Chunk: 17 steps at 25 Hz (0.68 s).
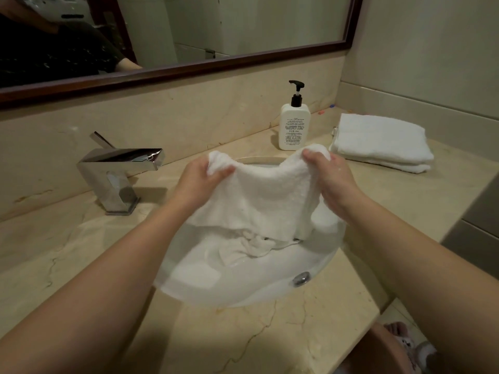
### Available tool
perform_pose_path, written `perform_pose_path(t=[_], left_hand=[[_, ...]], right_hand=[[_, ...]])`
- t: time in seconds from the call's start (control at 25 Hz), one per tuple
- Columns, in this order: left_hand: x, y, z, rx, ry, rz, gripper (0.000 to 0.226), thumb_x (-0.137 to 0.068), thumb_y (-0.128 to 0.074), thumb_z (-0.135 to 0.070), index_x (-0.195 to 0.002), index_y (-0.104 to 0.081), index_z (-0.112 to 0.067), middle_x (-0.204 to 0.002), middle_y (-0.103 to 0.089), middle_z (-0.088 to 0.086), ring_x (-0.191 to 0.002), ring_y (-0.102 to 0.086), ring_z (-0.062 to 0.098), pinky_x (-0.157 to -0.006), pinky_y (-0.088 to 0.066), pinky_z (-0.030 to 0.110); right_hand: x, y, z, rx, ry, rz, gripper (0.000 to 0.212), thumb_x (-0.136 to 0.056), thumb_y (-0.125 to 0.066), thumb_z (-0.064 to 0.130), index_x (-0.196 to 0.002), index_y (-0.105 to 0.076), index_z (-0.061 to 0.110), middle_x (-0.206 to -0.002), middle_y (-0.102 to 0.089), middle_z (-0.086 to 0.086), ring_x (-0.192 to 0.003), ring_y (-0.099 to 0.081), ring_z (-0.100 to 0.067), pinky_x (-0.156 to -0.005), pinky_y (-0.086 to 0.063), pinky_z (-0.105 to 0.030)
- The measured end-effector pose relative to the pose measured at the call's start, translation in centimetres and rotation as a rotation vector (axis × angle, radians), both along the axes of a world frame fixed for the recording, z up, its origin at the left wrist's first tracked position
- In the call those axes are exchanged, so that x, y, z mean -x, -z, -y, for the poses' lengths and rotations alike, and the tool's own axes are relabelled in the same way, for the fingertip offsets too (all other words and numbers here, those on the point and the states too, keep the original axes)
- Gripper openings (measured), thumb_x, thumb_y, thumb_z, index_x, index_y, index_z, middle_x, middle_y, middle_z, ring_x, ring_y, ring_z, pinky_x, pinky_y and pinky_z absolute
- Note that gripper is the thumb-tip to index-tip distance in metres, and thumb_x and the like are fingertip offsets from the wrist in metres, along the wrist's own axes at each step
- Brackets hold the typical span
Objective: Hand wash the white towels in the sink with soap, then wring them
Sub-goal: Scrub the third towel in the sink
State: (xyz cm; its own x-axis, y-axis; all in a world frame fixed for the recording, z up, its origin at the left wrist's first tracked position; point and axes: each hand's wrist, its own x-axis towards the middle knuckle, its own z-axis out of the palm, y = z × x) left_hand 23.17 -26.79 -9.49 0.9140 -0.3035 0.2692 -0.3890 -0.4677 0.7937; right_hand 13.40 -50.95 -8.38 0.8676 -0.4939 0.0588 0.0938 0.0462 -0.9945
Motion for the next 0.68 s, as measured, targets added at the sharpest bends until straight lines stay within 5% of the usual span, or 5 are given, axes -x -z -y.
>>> perform_pose_path(t=[0.12,0.2,0.32,0.52,0.68], left_hand=[[1.9,0.3,2.1,0.347,-0.066,-0.030,0.044,-0.096,-0.062,-0.054,-0.099,-0.065,-0.010,-0.091,-0.069,0.002,-0.080,-0.063,0.009,-0.074,-0.052,0.031],[2.4,0.6,4.1,0.670,-0.069,-0.260,0.042,-0.097,-0.057,-0.056,-0.113,-0.063,-0.017,-0.108,-0.072,0.000,-0.098,-0.069,0.010,-0.091,-0.055,0.031],[2.6,0.9,6.1,0.963,-0.060,-0.632,0.080,-0.073,-0.065,-0.076,-0.130,-0.061,-0.020,-0.123,-0.072,0.008,-0.112,-0.071,0.024,-0.103,-0.053,0.046],[3.7,2.7,8.4,0.798,-0.174,-0.682,0.033,-0.094,-0.063,-0.042,-0.095,-0.072,-0.010,-0.088,-0.076,0.005,-0.082,-0.074,0.024,-0.077,-0.059,0.036],[2.1,4.3,7.5,0.727,-0.241,-0.771,0.040,-0.098,-0.059,-0.046,-0.093,-0.069,-0.008,-0.078,-0.073,0.005,-0.073,-0.072,0.023,-0.068,-0.058,0.033]], right_hand=[[-1.3,-0.4,-1.8,-0.162,0.032,0.082,0.023,-0.093,-0.068,0.035,-0.106,-0.070,0.017,-0.106,-0.076,-0.008,-0.101,-0.072,-0.026,-0.089,-0.058,-0.040],[-2.1,-0.6,-3.5,-0.104,0.039,0.100,0.028,-0.093,-0.067,0.042,-0.105,-0.070,0.017,-0.103,-0.076,-0.006,-0.097,-0.072,-0.024,-0.088,-0.058,-0.039],[-2.9,0.1,-6.8,0.091,0.046,0.061,0.027,-0.096,-0.063,0.043,-0.095,-0.067,0.016,-0.085,-0.071,0.004,-0.075,-0.067,-0.006,-0.070,-0.053,-0.024],[-5.1,2.7,-8.0,0.286,0.157,-0.222,0.041,-0.096,-0.053,0.047,-0.092,-0.070,0.010,-0.094,-0.072,-0.010,-0.093,-0.067,-0.030,-0.081,-0.053,-0.038],[-4.7,4.2,-10.1,0.261,0.056,-0.241,0.055,-0.093,-0.051,0.063,-0.077,-0.068,0.012,-0.083,-0.072,-0.009,-0.084,-0.068,-0.029,-0.078,-0.054,-0.040]])
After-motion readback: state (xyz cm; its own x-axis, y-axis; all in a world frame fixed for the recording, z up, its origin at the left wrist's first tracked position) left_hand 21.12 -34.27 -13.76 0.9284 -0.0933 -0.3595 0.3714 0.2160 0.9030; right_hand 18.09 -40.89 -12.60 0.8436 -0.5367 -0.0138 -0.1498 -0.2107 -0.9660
